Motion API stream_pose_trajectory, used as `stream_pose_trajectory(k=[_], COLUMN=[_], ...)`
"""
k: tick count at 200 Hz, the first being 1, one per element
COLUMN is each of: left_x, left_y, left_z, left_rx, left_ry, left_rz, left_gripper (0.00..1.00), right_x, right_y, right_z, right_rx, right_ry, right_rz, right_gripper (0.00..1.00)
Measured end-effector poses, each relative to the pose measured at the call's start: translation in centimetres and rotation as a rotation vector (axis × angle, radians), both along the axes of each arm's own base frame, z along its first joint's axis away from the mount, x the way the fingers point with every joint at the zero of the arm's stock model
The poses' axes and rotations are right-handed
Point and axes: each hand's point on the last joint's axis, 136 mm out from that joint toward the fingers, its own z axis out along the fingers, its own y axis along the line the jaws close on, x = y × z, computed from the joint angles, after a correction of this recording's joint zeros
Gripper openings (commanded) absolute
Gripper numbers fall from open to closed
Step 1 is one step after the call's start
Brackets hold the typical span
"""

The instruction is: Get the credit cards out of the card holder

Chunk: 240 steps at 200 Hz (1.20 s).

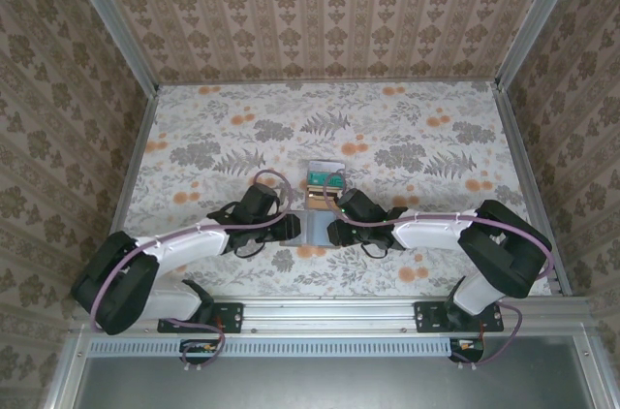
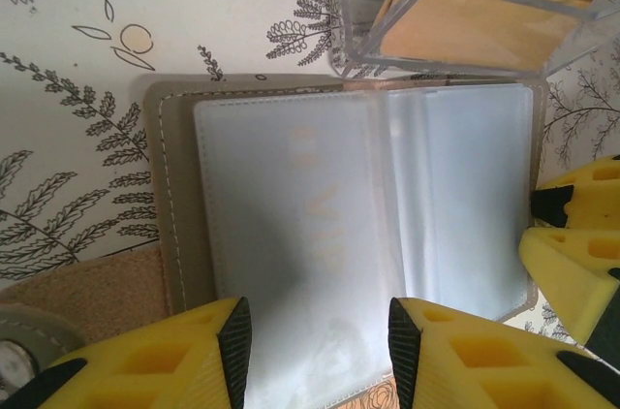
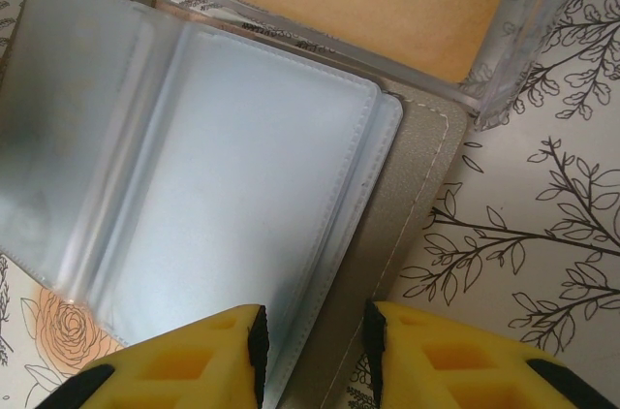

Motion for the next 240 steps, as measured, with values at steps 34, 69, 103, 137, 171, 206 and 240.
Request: stream_pose_trajectory(k=[34, 69, 103, 137, 171, 206, 240], left_x=[0.0, 0.0, -0.1, -0.1, 0.0, -0.5, -0.8], left_y=[0.0, 0.2, 0.4, 0.3, -0.1, -1.1, -1.6], left_z=[-0.2, -0.3, -0.8, -1.2, -1.2, -0.8, -0.6], left_rx=[0.004, 0.014, 0.03, 0.034, 0.021, -0.003, -0.024], left_ry=[0.004, 0.005, 0.018, 0.026, 0.02, 0.013, 0.015], left_rz=[0.0, 0.005, 0.007, 0.005, 0.004, -0.032, -0.049], left_gripper=[0.44, 0.44, 0.44, 0.44, 0.44, 0.46, 0.58], right_x=[0.0, 0.0, 0.0, 0.0, 0.0, 0.0, 0.0], right_y=[0.0, 0.0, 0.0, 0.0, 0.0, 0.0, 0.0], right_z=[0.0, 0.0, 0.0, 0.0, 0.0, -0.1, -0.1], right_rx=[0.0, 0.0, 0.0, 0.001, 0.0, 0.0, 0.0], right_ry=[0.0, 0.0, 0.002, 0.002, 0.002, 0.002, 0.004], right_rz=[0.0, -0.001, -0.002, -0.003, -0.003, -0.004, -0.006], right_gripper=[0.36, 0.36, 0.36, 0.36, 0.36, 0.36, 0.36])
